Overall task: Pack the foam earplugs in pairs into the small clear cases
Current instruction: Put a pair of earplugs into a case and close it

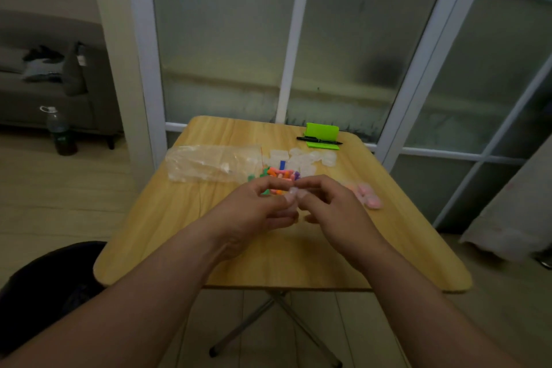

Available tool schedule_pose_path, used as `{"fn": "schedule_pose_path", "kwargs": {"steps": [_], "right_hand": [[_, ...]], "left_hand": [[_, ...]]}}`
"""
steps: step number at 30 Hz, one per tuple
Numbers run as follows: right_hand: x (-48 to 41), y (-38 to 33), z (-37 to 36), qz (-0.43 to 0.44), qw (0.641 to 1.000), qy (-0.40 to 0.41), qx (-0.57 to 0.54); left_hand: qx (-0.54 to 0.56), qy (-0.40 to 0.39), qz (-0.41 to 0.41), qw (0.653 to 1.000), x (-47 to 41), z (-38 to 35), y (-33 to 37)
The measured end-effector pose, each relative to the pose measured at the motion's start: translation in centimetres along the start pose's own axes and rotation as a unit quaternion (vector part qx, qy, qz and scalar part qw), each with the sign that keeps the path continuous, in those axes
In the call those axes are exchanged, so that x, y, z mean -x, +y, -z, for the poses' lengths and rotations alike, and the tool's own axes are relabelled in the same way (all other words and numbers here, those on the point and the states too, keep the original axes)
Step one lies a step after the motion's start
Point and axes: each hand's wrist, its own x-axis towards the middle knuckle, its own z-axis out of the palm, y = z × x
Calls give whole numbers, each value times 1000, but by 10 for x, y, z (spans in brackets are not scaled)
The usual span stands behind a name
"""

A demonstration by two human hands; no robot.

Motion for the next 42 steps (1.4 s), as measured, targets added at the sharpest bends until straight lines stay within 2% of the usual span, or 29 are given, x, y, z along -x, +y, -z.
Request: {"fn": "schedule_pose_path", "kwargs": {"steps": [5, 12, 23, 33, 38, 42], "right_hand": [[-7, 5, 1, -90, 994, 3, -61], [-10, 8, 4, -121, 991, -17, -59], [-6, 5, 0, -93, 995, -14, -33], [-10, 8, 1, -113, 991, 20, -62], [-12, 16, 0, -74, 993, 69, 63], [-13, 18, -1, -56, 991, 84, 87]], "left_hand": [[-36, -2, 10, 999, -2, -2, -4], [-23, -7, 32, 999, -6, 0, -6], [-17, 4, 42, 999, -4, 0, -9], [60, 36, 68, 995, -9, 0, -5], [99, 30, 81, 991, -8, -6, -5], [119, -23, 121, 985, -4, -15, -10]]}}
